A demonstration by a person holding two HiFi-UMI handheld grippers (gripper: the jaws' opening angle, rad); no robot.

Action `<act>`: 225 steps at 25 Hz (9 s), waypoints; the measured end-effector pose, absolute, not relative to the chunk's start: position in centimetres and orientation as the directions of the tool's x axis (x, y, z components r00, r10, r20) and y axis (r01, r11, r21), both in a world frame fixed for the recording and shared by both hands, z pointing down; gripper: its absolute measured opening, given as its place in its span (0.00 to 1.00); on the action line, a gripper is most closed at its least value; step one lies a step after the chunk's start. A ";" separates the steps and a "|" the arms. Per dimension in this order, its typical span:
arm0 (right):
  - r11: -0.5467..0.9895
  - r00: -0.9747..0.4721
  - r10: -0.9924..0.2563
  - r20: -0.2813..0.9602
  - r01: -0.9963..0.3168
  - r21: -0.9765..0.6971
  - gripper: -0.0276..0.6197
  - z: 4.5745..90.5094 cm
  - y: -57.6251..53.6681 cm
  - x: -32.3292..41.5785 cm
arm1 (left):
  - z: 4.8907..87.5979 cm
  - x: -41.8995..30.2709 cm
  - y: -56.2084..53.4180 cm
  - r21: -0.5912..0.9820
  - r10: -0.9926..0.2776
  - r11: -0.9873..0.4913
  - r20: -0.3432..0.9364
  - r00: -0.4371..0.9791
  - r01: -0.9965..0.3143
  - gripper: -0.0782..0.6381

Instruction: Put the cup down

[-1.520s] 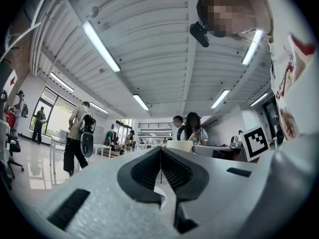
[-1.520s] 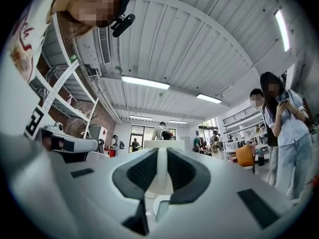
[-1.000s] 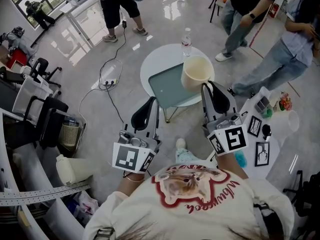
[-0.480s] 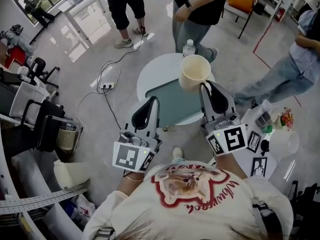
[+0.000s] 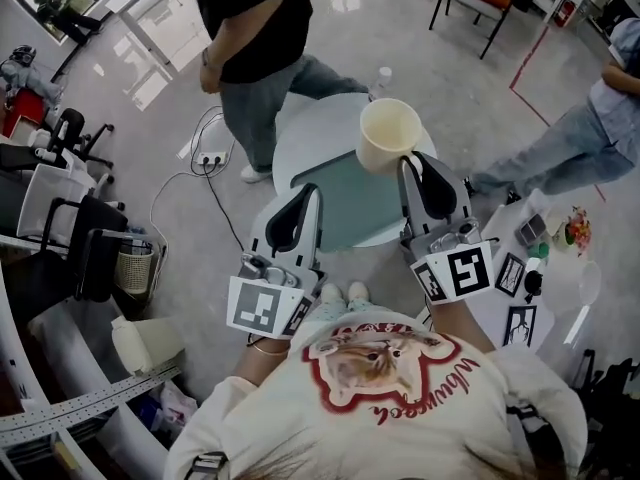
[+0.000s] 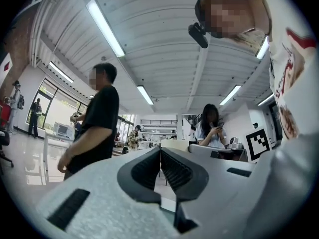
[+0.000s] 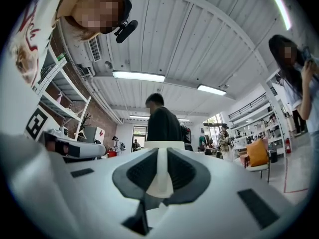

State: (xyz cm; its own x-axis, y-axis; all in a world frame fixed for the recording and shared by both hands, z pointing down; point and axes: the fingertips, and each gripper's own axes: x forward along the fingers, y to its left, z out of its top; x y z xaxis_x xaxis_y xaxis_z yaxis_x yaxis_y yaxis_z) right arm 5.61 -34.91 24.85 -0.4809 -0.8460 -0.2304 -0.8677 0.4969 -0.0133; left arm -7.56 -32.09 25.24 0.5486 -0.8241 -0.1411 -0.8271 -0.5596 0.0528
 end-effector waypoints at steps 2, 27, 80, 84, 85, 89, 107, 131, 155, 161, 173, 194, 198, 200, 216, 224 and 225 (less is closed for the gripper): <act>0.488 -0.474 -0.850 -0.230 -0.873 -0.006 0.14 25.3 -35.2 5.3 | 25.7 -7.9 -32.6 0.045 -0.821 -0.564 -0.132 0.555 -0.824 0.13; 0.440 -0.426 -0.891 -0.159 -0.895 -0.068 0.14 35.5 -41.0 4.5 | 31.2 -8.9 -37.4 0.061 -0.822 -0.570 -0.047 0.568 -0.819 0.13; 0.462 -0.466 -0.881 0.084 -0.885 -0.059 0.14 52.9 -44.3 -0.4 | 39.6 -12.4 -36.8 0.130 -0.858 -0.500 0.066 0.510 -0.857 0.13; 0.463 -0.467 -0.879 0.093 -0.884 -0.063 0.14 53.4 -44.2 -0.8 | 39.6 -12.7 -36.5 0.132 -0.858 -0.498 0.064 0.509 -0.857 0.13; 0.463 -0.467 -0.879 0.094 -0.884 -0.063 0.14 53.5 -44.1 -0.8 | 39.6 -12.6 -36.4 0.135 -0.857 -0.499 0.065 0.510 -0.856 0.13; 0.463 -0.467 -0.878 0.103 -0.884 -0.066 0.14 53.9 -44.1 -1.1 | 40.1 -12.4 -35.7 0.146 -0.851 -0.506 0.077 0.520 -0.850 0.13; 0.455 -0.459 -0.878 0.137 -0.888 -0.059 0.14 55.5 -43.7 -1.1 | 40.1 -11.8 -35.1 0.161 -0.840 -0.521 0.076 0.537 -0.838 0.13; 0.415 -0.422 -0.868 0.264 -0.906 -0.084 0.14 57.8 -42.1 -0.6 | 40.4 -11.7 -35.4 0.156 -0.834 -0.532 0.073 0.547 -0.832 0.13; 0.413 -0.416 -0.845 0.337 -0.907 -0.084 0.14 58.5 -42.4 -1.1 | 39.2 -11.7 -35.7 0.118 -0.847 -0.517 0.074 0.527 -0.848 0.13; 0.425 -0.422 -0.841 0.339 -0.902 -0.069 0.14 58.5 -42.3 -1.5 | 39.5 -11.8 -35.8 0.119 -0.846 -0.518 0.072 0.528 -0.847 0.13; 0.434 -0.432 -0.856 0.283 -0.899 -0.058 0.16 54.1 -41.2 -0.7 | 39.3 -12.1 -36.8 0.091 -0.851 -0.513 0.079 0.520 -0.854 0.13; 0.506 -0.506 -0.862 0.033 -0.863 -0.001 0.15 37.0 -40.5 0.3 | 33.4 -8.1 -37.3 0.058 -0.823 -0.568 -0.030 0.567 -0.821 0.13; 0.530 -0.533 -0.846 -0.009 -0.843 0.096 0.13 34.6 -39.6 -0.4 | 32.1 -7.7 -36.5 0.047 -0.820 -0.573 -0.043 0.571 -0.819 0.13; 0.542 -0.547 -0.836 -0.029 -0.834 0.101 0.12 33.7 -39.0 -0.7 | 31.9 -7.7 -36.1 0.043 -0.820 -0.572 -0.041 0.570 -0.819 0.13; 0.638 -0.644 -0.755 -0.122 -0.765 0.089 0.09 30.2 -36.2 -0.8 | 31.2 -6.4 -33.8 0.051 -0.841 -0.541 -0.073 0.537 -0.840 0.13; 0.608 -0.613 -0.784 -0.098 -0.790 0.084 0.09 31.5 -36.2 0.6 | 31.0 -6.1 -33.3 0.080 -0.852 -0.523 -0.076 0.518 -0.848 0.13; 0.610 -0.616 -0.782 -0.094 -0.788 0.086 0.09 31.5 -36.1 0.5 | 30.9 -6.2 -33.2 0.078 -0.852 -0.524 -0.078 0.518 -0.848 0.13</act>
State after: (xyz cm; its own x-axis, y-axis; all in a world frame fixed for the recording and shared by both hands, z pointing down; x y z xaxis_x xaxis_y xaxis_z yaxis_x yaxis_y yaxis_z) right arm 0.53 -36.12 31.52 -0.6159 -0.7822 -0.0942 -0.7878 0.6100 0.0858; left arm -6.15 -33.22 30.91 0.5184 -0.8516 -0.0780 -0.8484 -0.5236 0.0779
